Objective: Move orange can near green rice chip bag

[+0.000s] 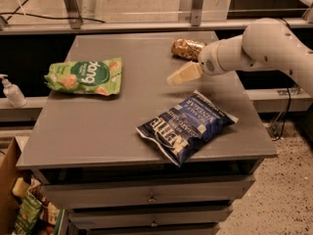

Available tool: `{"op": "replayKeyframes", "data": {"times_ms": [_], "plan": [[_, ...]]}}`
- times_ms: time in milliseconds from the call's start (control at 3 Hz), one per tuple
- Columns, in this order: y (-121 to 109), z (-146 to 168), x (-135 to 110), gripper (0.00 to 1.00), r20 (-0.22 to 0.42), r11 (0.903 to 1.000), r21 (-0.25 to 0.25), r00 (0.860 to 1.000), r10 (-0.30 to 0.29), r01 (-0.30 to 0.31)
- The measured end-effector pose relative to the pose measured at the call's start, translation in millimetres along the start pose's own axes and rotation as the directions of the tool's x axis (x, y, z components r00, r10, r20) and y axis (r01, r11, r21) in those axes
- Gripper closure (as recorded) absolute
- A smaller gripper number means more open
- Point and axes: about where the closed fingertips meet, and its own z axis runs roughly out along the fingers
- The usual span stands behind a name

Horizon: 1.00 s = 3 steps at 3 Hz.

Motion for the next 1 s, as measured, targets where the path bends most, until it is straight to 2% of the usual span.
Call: {"op": "replayKeyframes", "data": {"times_ms": [667, 1000], "plan": [[-69.7, 2.3, -8.8, 0.0, 0.033, 0.9911, 0.131, 0.999, -0.029, 0.024], [-95.3, 13.1, -15.0, 0.0, 0.046, 0.9871, 0.153, 0.998, -0.054, 0.046]]}}
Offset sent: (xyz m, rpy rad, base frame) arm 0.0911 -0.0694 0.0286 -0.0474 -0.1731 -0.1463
